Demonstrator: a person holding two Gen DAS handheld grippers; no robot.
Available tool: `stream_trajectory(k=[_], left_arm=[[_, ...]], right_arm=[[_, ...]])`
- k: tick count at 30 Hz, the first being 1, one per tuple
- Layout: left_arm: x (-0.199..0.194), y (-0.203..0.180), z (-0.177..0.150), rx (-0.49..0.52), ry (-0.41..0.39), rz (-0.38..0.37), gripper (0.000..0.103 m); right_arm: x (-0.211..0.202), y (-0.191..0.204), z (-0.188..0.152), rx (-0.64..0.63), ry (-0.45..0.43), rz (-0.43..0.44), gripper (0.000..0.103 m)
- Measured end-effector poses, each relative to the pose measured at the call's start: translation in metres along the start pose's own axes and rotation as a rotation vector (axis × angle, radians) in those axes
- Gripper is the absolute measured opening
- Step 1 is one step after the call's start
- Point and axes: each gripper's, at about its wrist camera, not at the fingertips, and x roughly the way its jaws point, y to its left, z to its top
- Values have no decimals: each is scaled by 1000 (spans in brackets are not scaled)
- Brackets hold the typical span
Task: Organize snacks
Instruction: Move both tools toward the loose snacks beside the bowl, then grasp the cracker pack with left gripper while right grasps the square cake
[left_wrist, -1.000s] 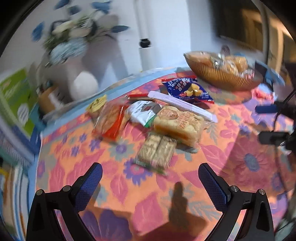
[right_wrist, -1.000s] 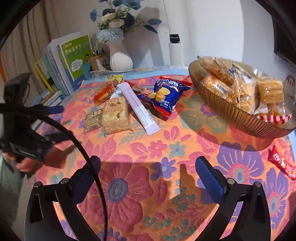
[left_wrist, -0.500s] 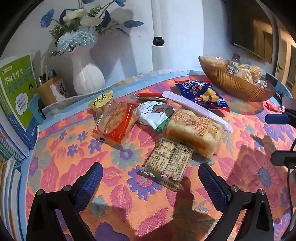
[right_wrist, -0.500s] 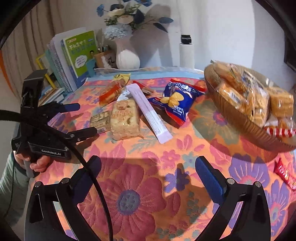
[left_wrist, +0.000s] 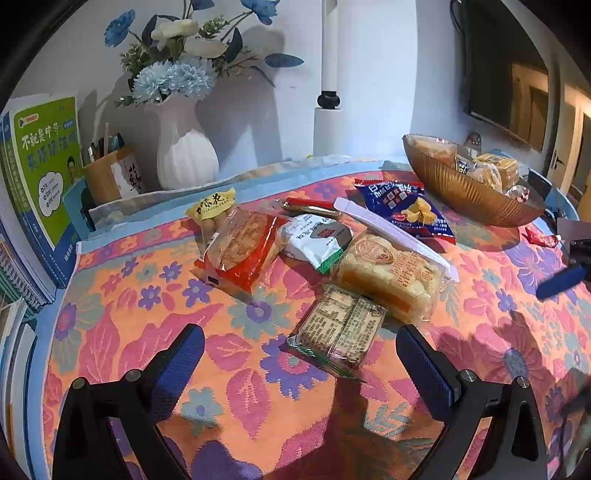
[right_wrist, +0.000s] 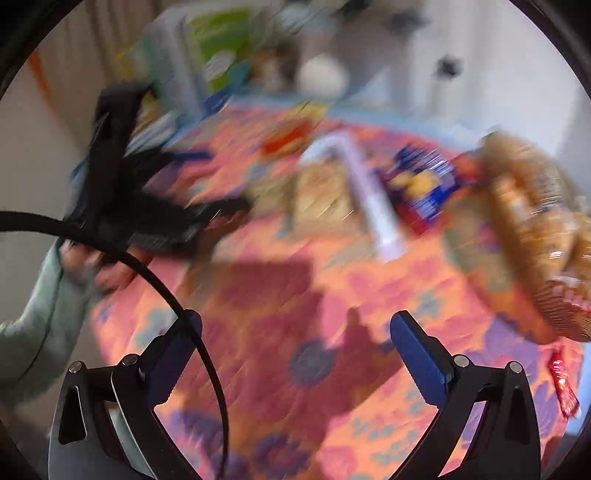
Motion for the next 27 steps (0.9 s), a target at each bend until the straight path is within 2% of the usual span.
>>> stream_trajectory(k=[2,4,6,9,10,11,13,14,15,16,17,18,19,20,21,23,25,27], left_arm=[[3,-2,0,7,19,-5,103],[4,-4,0,16,20,-1,103],[2,-6,-1,26,16,-3,103],[2,-8,-1,37,15,0,103],[2,-8,-1,37,14,1,103],[1,-8,-1,35,12,2,103],[1,-6,-1,26,10,1,103],[0,-4,0,18,9,-1,103],[0,-3,0,13,7,-6,103],[-1,-2,0,8,3,-14,103],[-2,-1,0,4,-1,-27,103],[-3,0,0,4,-4,-42,103],[-2,-1,0,9,-1,-60,103],[0,-3,0,30,18,-96,103],[4,-6,1,52,44,-123,103],[12,-10,3,84,95,-131,103],[20,-12,7,104,126,-125,102],[28,-8,11,82,152,-146,101]], right_arm=[[2,4,-2,-63,122,56,103],[3,10,-3,-132,207,29,103],[4,15,-5,-207,266,-55,102],[2,17,-4,-279,288,-300,95],[-1,18,-1,-292,267,-380,89],[-7,18,3,-285,218,-427,78],[-27,19,12,-205,7,-456,76],[-42,20,12,-146,-161,-468,76],[-49,22,11,-113,-266,-457,78],[-63,20,0,-53,-453,-387,81],[-69,15,-7,-11,-562,-321,91],[-69,11,-11,18,-631,-266,100],[-66,2,-13,54,-680,-188,103],[-60,-5,-8,86,-661,-139,103],[-49,-14,2,115,-602,-112,103],[-27,-27,18,141,-486,-105,103],[-9,-34,25,158,-421,-115,103],[6,-43,26,191,-375,-78,96]])
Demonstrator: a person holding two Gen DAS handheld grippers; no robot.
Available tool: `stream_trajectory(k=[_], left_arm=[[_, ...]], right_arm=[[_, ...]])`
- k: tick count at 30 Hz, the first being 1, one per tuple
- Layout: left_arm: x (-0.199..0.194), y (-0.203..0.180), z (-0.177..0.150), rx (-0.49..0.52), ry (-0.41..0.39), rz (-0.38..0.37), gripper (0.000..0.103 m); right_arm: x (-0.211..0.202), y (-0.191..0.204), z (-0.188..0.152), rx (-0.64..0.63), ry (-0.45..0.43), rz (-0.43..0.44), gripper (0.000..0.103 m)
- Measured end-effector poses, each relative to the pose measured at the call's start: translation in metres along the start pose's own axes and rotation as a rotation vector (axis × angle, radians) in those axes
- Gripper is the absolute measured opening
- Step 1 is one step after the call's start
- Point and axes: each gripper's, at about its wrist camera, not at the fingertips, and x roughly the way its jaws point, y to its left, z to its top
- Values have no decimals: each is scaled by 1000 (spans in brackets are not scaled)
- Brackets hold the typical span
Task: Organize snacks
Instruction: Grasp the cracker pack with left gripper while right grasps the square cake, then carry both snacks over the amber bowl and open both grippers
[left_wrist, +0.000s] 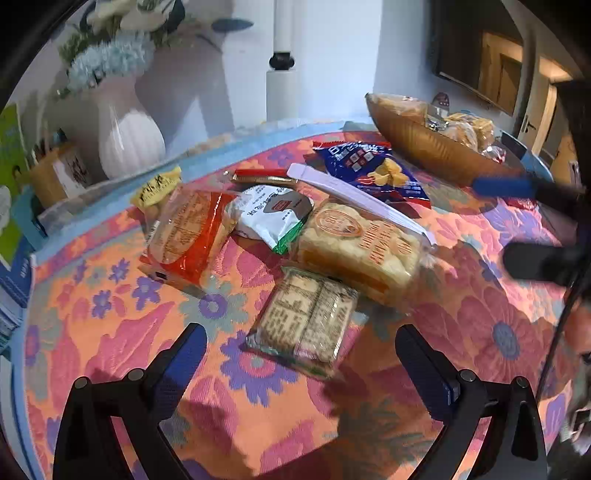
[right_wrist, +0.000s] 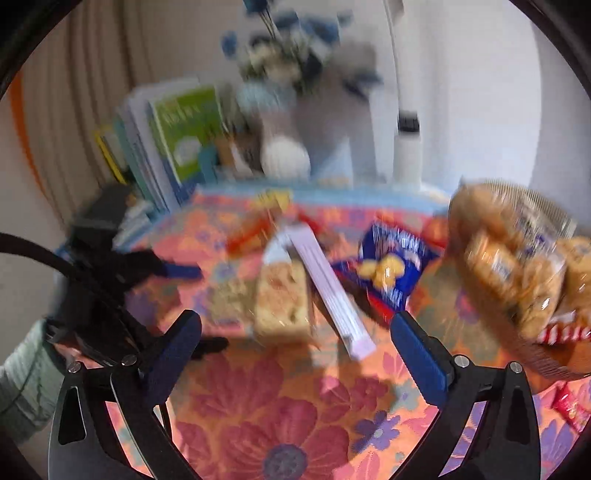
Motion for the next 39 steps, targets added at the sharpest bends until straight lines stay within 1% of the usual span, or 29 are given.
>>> stream_trajectory(k=[1,2,3,4,5,6,7,8,9,11,14,16,18,20,22,26,28,29,32,35,36,38,39], left_arm=[[3,3,2,-17,9,-10,100],[7,7,4,-33,21,-15,93],[11,9,6,-44,36,-22,86],[16,11,9,-51,54,-22,86],[17,10,10,-46,50,-19,86],[16,8,10,-35,44,-22,80],[16,6,10,-26,39,-28,74],[16,3,10,-15,32,-27,60],[15,2,9,-7,27,-20,49],[13,3,8,-12,21,-1,43],[3,10,0,-61,12,-29,42],[-6,13,-8,-85,1,-17,42],[-18,14,-18,-101,-13,-11,42],[-30,13,-29,-111,-27,-2,42],[-40,11,-39,-121,-38,-2,42],[-51,3,-53,-127,-45,-14,42],[-52,-4,-54,-120,-45,-18,42],[-53,-8,-55,-118,-45,-14,42],[-54,-14,-53,-131,-43,-13,42],[-63,-16,-51,-147,-53,-1,42],[-66,-16,-50,-150,-58,3,42],[-76,-18,-42,-146,-78,16,42],[-79,-20,-38,-141,-89,20,42]], right_arm=[[4,-3,-6,19,18,16,90],[4,-4,-9,29,31,22,85],[11,-4,-8,36,59,25,79],[16,-2,-8,33,79,22,77],[21,0,-6,25,100,17,77],[27,3,-4,17,113,13,77],[33,7,-1,0,130,-2,77],[38,10,1,-16,141,-27,74],[43,10,2,-22,146,-39,70],[49,11,4,-30,146,-37,56],[59,16,7,-32,157,-40,48],[64,20,6,-36,162,-63,46],[59,23,3,-40,158,-64,45],[50,24,-4,-21,160,-36,45],[32,27,-21,-3,164,-20,45],[-5,39,-57,18,161,-42,45],[-19,41,-70,33,162,-41,45],[-20,42,-71,32,164,-45,47],[-12,44,-71,38,186,-54,47],[-8,48,-68,18,175,-73,45],[-10,48,-68,26,165,-64,44],[-27,43,-69,55,112,-22,44],[-36,39,-68,64,87,-24,44]])
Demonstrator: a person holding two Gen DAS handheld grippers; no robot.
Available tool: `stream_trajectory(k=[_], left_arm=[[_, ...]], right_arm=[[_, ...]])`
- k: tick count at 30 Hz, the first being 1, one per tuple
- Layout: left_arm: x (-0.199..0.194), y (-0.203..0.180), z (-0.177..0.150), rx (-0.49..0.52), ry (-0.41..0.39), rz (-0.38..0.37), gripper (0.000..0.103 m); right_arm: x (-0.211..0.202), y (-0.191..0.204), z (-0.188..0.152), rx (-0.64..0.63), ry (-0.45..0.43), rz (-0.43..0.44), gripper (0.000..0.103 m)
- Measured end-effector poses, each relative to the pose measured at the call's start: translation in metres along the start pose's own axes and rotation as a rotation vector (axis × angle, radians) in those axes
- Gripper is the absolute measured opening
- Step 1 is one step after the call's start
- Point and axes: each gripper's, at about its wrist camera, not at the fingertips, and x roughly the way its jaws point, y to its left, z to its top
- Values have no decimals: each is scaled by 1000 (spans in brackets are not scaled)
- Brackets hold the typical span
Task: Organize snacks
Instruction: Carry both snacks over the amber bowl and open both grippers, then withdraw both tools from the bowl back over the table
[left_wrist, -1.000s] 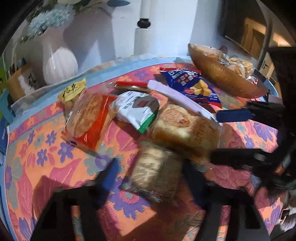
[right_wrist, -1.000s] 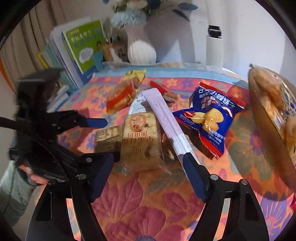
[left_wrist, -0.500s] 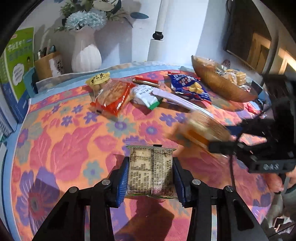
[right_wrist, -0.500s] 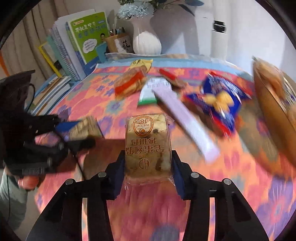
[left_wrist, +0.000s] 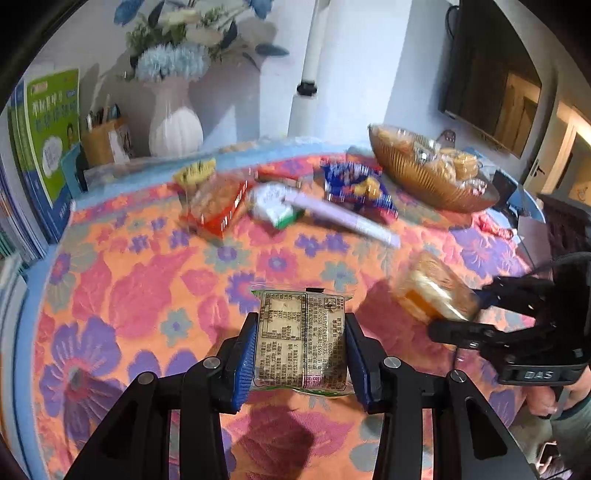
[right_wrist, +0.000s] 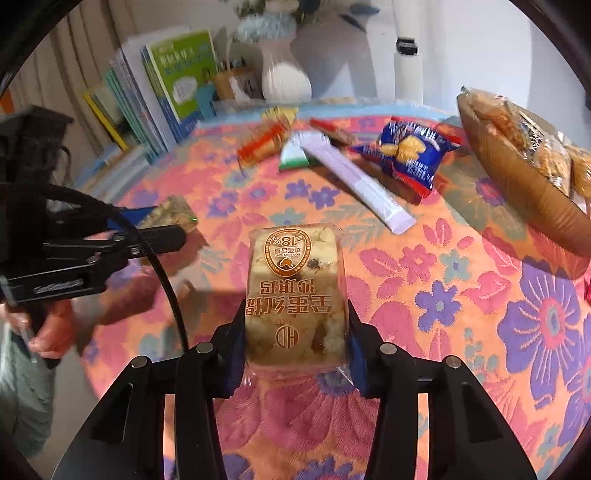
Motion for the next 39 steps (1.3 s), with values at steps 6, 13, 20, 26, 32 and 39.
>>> stream_trajectory(k=[6,13,20,26,32,39], left_arm=[[-6,-44,62,72,-93,-37,42],[50,-114,150,76,-139,-155,42],[117,-156,195,104,-139,-215,42],[111,-149,203,117,-181,-185,78],[46,-102,171,58,-215,-142,78],[-25,-42,96,-26,-227,34,78]], right_arm=[[-71,-45,24,87,-191,-88,44],[-124,-153,74,350,-382,-260,44],[-114,-209,120,416,-433,-282,47],[-110,-223,126,398,-426,-259,67],[-127,-183,96,343,-412,-200,67],[-119,-72,71,169,-360,-34,68]])
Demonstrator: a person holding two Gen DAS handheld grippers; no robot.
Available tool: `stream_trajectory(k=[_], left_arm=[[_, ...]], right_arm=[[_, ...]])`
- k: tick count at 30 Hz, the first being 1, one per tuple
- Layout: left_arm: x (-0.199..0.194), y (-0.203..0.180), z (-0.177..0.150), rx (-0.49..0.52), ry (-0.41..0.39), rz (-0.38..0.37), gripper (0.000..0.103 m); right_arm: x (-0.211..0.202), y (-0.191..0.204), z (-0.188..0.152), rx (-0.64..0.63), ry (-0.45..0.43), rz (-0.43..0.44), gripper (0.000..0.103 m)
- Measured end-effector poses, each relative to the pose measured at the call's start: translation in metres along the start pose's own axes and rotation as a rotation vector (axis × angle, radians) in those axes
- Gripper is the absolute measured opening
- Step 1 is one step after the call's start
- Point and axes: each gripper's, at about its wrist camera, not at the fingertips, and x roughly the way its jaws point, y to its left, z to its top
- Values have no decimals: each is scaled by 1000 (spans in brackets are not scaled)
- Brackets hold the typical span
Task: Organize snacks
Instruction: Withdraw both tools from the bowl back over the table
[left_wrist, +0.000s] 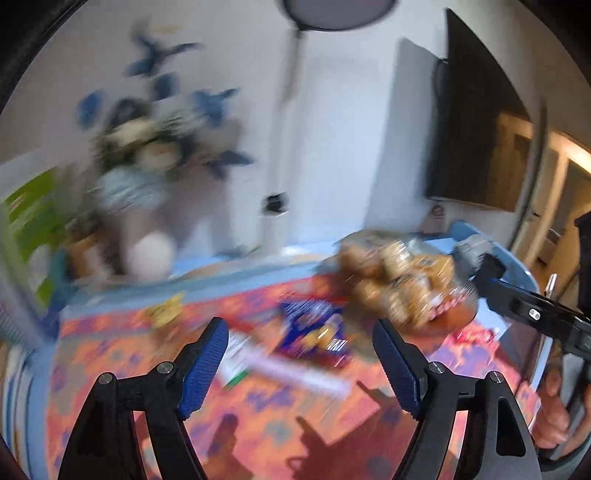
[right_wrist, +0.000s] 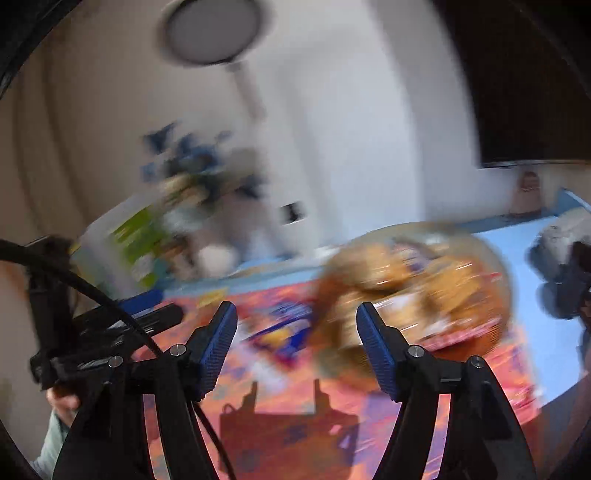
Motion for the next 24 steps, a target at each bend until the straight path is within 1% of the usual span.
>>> stream_trajectory(k=[1,3,4,5,7,9,10,11,12,13,15,16,17,20,24], left_arm=[[-9,11,-15,-13,-1,44,78],[-18,26,-41,-29,9,141,78],[-18,33,-56,-26,22,201,78],[-15,39,-67,-25,34,235,78],[-6,53,-92,-57,66,271,78],[4,67,-106,-108,91,279,78],[8,73,-112,-143,93,273,78],[12,79,-118,-178,86,269,78],[15,84,-122,-205,96,284,78],[18,87,-121,-219,115,293,78],[18,89,-122,-235,102,280,78],[17,90,-123,-241,100,266,78],[18,90,-125,-246,104,259,78],[16,92,-125,-261,109,261,78],[13,94,-125,-278,97,260,78]], right_arm=[[5,15,-12,-14,21,34,68],[18,36,-36,-46,48,46,69],[31,46,-52,-80,63,26,68],[39,50,-61,-102,66,9,68],[63,54,-81,-156,63,-35,68],[78,48,-92,-165,61,-49,68],[87,42,-100,-162,71,-74,68],[92,38,-102,-144,92,-88,68],[95,32,-102,-111,124,-90,68],[95,27,-102,-92,116,-84,69],[92,22,-102,-66,107,-78,72],[92,20,-102,-58,108,-77,78],[91,18,-102,-51,106,-73,80],[91,18,-103,-52,103,-58,80],[91,22,-102,-66,101,-64,80]])
